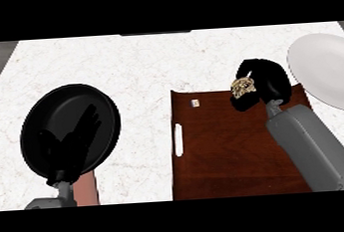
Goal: Pick the cupcake from the tray and place it in the plate
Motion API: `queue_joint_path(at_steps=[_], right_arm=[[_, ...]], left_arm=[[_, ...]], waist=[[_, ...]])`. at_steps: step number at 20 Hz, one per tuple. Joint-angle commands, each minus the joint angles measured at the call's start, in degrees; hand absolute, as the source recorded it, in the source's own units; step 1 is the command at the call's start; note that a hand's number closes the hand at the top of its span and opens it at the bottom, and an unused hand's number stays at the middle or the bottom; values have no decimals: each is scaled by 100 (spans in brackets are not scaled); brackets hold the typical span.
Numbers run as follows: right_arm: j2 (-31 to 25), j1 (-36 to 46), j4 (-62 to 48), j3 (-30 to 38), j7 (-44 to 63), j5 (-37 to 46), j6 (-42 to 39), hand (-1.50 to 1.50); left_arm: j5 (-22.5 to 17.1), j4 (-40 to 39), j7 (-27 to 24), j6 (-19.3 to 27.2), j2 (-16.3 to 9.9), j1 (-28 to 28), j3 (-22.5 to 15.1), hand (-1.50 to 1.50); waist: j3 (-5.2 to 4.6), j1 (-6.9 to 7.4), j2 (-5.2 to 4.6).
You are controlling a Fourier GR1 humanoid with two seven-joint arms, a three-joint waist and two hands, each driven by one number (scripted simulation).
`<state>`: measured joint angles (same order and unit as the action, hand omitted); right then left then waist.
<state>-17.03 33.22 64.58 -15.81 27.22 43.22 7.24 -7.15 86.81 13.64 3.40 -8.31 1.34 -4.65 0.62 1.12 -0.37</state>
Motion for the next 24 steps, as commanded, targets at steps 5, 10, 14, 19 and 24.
queue_joint_path(at_steps=[5,10,14,19,24], right_arm=[[-743,1066,-1062,1517,2594,973,1439,150],[-1109,1636,-1676,1853,3969,1986,2285,150],[-1316,1963,-1991,2180,4672,2687,2824,150],[-1410,1999,-2313,2603,5097,3492,3428,150],[-1458,1912,-2507,3013,5319,4321,3803,150]], left_arm=[[-17,44,203,-76,44,36,-136,0],[-4,44,288,-168,96,204,-289,0],[22,1,278,-189,150,217,-374,0],[27,-32,366,-132,141,294,-314,0],[61,-152,266,-138,148,172,-310,0]], waist=[[-108,292,-270],[-100,583,-352],[-93,706,-351],[-66,685,-339],[-69,607,-312]])
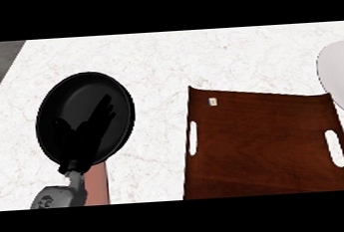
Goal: Pick the cupcake from the tray and place it in the plate
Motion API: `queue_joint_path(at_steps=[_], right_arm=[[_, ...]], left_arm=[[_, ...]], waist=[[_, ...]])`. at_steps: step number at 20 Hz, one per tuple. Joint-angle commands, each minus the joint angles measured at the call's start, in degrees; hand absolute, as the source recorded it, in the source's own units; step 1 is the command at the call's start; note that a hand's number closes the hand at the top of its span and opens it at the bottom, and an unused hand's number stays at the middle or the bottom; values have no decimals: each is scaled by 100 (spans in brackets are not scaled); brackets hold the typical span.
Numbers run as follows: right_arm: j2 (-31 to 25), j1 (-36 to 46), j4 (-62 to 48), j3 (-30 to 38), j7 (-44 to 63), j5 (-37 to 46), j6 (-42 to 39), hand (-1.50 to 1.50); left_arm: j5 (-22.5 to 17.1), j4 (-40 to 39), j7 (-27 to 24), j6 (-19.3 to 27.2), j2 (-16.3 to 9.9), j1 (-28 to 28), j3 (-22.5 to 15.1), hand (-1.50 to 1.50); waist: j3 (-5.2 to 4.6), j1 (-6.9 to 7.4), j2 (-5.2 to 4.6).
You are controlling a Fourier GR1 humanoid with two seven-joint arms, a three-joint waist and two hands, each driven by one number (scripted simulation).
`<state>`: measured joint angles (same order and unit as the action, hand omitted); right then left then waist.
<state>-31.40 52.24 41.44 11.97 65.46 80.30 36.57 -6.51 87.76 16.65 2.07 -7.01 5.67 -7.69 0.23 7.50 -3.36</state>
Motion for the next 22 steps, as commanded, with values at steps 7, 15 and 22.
queue_joint_path(at_steps=[7,15,22], right_arm=[[-6,-450,-308,851,1942,1779,1239,150],[92,-935,-308,1918,1907,2463,1881,150],[418,-1082,-373,3072,1744,2333,1889,150]], left_arm=[[-7,-158,67,44,62,-301,-1,0],[54,-181,-168,93,99,-547,52,0],[16,-273,-55,122,69,-509,190,0]], waist=[[-15,-274,96],[3,-347,122],[7,-492,180]])
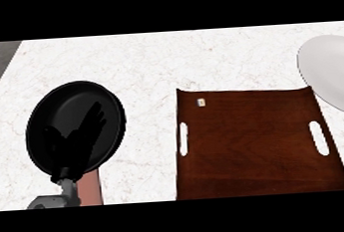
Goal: Pick the cupcake from the tray and place it in the plate
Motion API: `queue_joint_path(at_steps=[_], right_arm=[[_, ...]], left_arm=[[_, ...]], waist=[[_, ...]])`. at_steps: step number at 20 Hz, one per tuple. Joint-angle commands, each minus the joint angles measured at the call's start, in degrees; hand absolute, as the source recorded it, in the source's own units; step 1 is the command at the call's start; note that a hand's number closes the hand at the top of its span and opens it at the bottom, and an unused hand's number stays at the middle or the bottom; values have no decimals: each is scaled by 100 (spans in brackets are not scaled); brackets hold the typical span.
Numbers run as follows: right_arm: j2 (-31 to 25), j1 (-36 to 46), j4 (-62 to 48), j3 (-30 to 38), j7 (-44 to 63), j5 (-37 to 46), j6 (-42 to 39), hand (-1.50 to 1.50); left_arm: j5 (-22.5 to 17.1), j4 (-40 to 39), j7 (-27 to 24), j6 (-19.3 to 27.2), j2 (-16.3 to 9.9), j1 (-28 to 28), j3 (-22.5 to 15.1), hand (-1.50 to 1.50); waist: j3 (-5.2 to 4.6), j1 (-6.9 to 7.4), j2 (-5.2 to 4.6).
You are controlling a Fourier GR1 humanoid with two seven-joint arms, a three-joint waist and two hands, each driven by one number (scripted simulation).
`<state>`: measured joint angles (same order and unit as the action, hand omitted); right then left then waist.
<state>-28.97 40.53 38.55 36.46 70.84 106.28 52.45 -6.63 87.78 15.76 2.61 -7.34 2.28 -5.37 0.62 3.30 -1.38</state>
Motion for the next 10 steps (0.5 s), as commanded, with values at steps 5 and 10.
queue_joint_path(at_steps=[5,10], right_arm=[[257,147,-1047,1231,347,-1118,411,-150],[113,147,-1547,1413,-883,-1912,1456,-150]], left_arm=[[93,-469,-192,81,199,-132,-50,0],[-14,-232,57,-41,114,-124,-18,0]], waist=[[-29,-79,-17],[-10,-8,-19]])
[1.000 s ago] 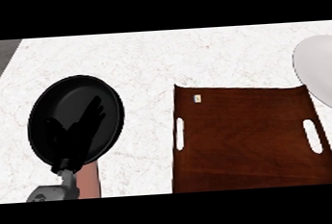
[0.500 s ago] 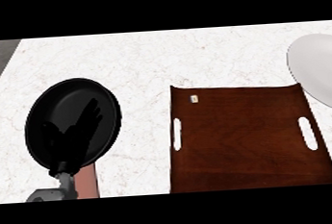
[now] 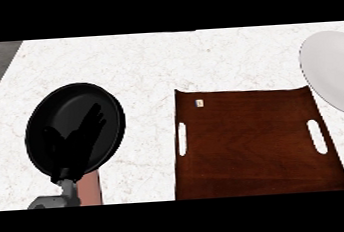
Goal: Pick the cupcake from the tray and place it in the plate
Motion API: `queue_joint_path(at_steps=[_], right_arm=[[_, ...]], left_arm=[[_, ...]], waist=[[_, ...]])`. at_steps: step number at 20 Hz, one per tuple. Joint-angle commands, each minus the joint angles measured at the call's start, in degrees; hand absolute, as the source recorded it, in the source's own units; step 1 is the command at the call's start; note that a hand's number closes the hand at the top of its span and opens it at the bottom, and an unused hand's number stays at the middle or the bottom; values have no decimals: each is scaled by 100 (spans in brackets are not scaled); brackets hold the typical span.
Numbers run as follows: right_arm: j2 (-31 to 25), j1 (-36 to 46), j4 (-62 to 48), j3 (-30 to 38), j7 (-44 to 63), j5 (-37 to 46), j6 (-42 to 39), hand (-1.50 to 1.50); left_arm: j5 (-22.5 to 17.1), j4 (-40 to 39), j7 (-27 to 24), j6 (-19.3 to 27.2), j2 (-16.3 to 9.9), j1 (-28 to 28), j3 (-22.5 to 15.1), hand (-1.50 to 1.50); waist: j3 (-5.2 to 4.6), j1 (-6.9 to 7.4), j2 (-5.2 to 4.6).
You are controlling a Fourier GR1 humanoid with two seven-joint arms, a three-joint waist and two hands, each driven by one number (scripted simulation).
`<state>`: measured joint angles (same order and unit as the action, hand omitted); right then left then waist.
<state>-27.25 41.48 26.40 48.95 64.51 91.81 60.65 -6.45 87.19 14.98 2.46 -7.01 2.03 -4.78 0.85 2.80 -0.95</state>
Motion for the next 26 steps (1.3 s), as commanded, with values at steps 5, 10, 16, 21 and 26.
queue_joint_path(at_steps=[5,10,16,21,26], right_arm=[[228,-104,38,34,-959,-787,1930,-150],[235,97,320,117,-1079,-1002,2468,-150],[1051,-168,1278,-449,-1379,-1872,2494,-150],[1864,-641,2114,-1624,-1512,-2596,2507,-150],[2240,-1475,3057,-2248,-1520,-2903,2144,-150]], left_arm=[[-26,-274,9,-48,76,-213,-8,0],[1,-112,150,-32,125,-280,-86,0],[289,-356,-145,217,362,-437,-189,0],[87,-455,-37,48,123,-193,164,0],[-13,-755,-504,-271,-24,-430,341,0]], waist=[[-46,-42,-15],[-53,5,-4],[-73,-240,89],[-79,-300,99],[-91,-352,113]])
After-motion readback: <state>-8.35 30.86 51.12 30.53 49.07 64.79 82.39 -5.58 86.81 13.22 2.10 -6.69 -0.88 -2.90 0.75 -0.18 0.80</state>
